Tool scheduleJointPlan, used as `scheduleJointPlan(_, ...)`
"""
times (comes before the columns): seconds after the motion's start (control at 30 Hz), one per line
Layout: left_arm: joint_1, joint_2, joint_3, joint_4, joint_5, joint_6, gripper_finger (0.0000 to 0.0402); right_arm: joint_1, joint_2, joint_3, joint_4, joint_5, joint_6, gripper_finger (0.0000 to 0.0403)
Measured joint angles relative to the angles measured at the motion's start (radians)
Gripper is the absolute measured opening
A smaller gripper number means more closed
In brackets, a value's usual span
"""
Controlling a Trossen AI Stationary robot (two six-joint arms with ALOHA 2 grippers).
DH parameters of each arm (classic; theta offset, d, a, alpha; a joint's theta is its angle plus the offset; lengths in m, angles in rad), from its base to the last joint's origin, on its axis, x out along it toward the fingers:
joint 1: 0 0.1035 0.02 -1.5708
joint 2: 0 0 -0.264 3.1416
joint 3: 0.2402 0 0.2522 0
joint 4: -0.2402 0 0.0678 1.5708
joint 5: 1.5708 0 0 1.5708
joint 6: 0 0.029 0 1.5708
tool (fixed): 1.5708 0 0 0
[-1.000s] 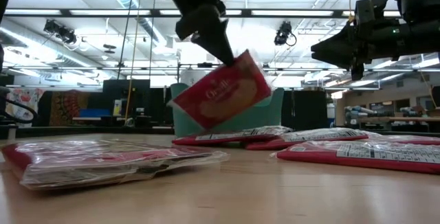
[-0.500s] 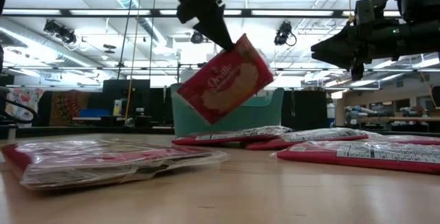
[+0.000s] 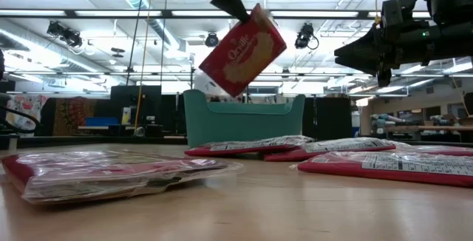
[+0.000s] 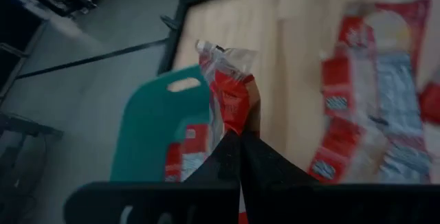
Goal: Sort popcorn bags into baskets
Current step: Put the red popcorn bag into the blue bin
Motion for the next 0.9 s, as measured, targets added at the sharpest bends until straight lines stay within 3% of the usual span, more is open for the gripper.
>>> scheduleJointPlan(0.5,0.175,0.019,-0.001,0.025,0.029,0.022,0.0,0.0,0.0,0.0,0.0,0.0,0.0,0.0115)
scheduleJointPlan(0.9,0.299,0.176,-0.009,0.069,0.056,0.007,0.0001,0.0,0.001,0.0,0.007,0.0,0.0,0.0115)
